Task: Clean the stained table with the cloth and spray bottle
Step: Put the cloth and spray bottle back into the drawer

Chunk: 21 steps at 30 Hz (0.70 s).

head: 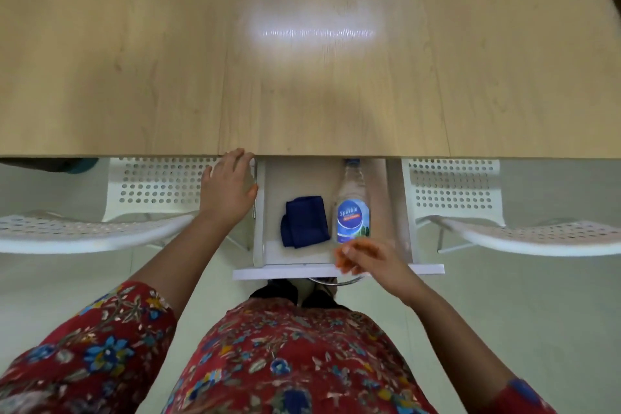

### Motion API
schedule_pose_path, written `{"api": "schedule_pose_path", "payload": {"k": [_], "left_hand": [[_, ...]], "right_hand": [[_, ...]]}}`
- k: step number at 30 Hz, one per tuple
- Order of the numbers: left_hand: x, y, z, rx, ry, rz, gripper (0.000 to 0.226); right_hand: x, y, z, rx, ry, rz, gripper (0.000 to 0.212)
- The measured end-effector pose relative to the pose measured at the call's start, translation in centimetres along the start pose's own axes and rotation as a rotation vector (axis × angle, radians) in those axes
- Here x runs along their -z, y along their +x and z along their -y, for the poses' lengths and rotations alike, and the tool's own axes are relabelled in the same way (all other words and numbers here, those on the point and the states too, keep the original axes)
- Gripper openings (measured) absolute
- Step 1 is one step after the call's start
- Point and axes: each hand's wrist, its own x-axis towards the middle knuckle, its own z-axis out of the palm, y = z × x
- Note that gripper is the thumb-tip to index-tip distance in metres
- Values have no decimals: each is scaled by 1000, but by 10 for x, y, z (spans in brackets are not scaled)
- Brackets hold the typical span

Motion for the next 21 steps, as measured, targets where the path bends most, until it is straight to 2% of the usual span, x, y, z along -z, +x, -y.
{"api": "schedule_pose_path", "payload": {"k": [2,3,5,7,9,12,16,21], "left_hand": [[0,0,-2,6,1,-5,61],[0,0,-2,5,4,-11,62],[-1,-1,-4,7,8,-15,65],[-2,-3,-5,4,19,-11,67],[-2,-4,-6,-2,42,-9,68],[-2,-4,-5,2,62,-5,68],[-2,-2,-3,-14,75,-26,64],[-4,1,0,-26,69,-63,57]], "right_hand": [[-3,-17,-15,-41,-295,199,27],[-6,-20,-25,-50,-490,235,31],[-14,-10,-43,-62,-812,242,41],[-23,4,-59,-34,-1036,225,41],[-27,18,-71,-31,-1122,139,34],[-29,30,-80,-54,-1061,45,28],[-24,50,-68,2,-1088,-19,32],[-14,88,-32,87,-1414,-112,19]]}}
